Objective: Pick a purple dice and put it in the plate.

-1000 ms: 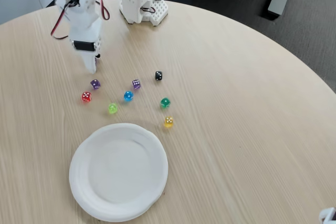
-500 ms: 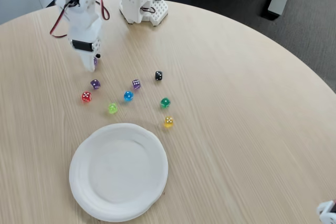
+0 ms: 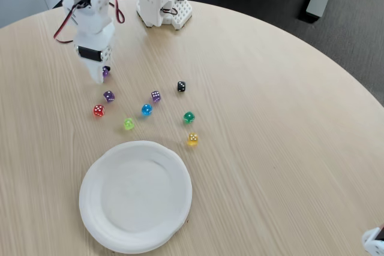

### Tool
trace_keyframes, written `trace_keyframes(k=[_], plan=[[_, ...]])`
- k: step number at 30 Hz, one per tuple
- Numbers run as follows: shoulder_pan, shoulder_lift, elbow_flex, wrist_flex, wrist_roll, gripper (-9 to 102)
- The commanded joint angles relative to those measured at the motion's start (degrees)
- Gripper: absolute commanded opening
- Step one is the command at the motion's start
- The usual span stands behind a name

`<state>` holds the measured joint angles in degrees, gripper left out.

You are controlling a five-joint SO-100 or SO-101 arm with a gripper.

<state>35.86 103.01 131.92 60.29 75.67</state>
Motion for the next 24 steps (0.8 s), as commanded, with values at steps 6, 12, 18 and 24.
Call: trace_keyframes(k=[6, 12, 18, 24], plan=[[0.2, 0.3, -1.2, -0.5, 0.7, 4], [0.2, 0.3, -1.2, -0.5, 1.7, 0], [0.2, 0.8, -1.2, -0.5, 0.4, 0], [-0.6, 1.4, -1.4, -0.5, 0.1, 0]])
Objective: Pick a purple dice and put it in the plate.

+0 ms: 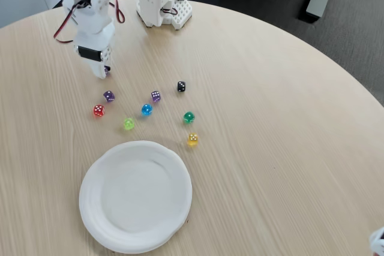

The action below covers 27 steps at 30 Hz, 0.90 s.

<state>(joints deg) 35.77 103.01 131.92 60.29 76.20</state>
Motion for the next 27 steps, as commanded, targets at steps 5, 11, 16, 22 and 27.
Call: trace_keyframes(k=[5, 11, 16, 22, 27], plan=[[-0.5, 2.7, -3.8, -0.5, -0.1, 0], [-0.5, 5.7, -12.7, -0.1, 0.8, 0], [-0.3, 5.8, -16.7, 0.4, 2.4, 0], [0.3, 5.9, -18.9, 0.4, 4.0, 0], [0.3, 8.9, -22.8, 0.4, 4.5, 0]])
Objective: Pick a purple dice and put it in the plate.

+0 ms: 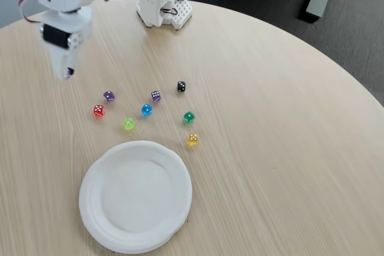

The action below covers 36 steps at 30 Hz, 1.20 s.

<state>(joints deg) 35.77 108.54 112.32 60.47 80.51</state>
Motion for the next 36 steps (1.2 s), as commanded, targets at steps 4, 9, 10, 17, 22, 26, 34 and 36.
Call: trace_keyframes(k=[4, 9, 10, 17, 22, 26, 34, 36], plan=[[0.4, 5.6, -6.2, 0.2, 0.3, 0], [0.4, 7.5, -8.1, 0.2, -0.2, 0], [0.4, 8.0, -8.3, 0.2, -0.4, 0], [0.4, 12.0, -10.8, 0.2, 0.3, 0], [0.4, 13.8, -12.9, 0.2, -0.4, 0], [0.4, 15.8, -15.5, 0.2, -0.4, 0], [-0.5, 19.2, -19.0, 0.4, -0.1, 0], [-0.6, 19.6, -19.1, 0.4, 0.6, 0]])
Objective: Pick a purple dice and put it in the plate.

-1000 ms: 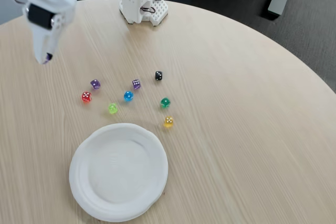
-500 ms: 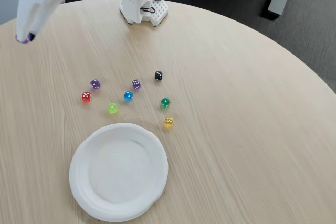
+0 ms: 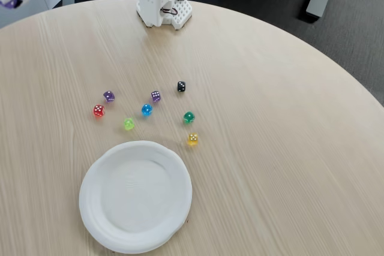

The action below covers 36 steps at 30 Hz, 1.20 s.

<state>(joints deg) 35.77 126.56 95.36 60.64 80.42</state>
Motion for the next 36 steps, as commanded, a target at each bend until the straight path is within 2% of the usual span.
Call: trace_keyframes(k=[1, 12, 36], plan=[[-0.6, 1.6, -2.1, 0.5, 1.2, 0], [-13.9, 1.6, -2.1, 11.3, 6.4, 0], [-46.5, 1.6, -1.1, 14.1, 4.0, 0]])
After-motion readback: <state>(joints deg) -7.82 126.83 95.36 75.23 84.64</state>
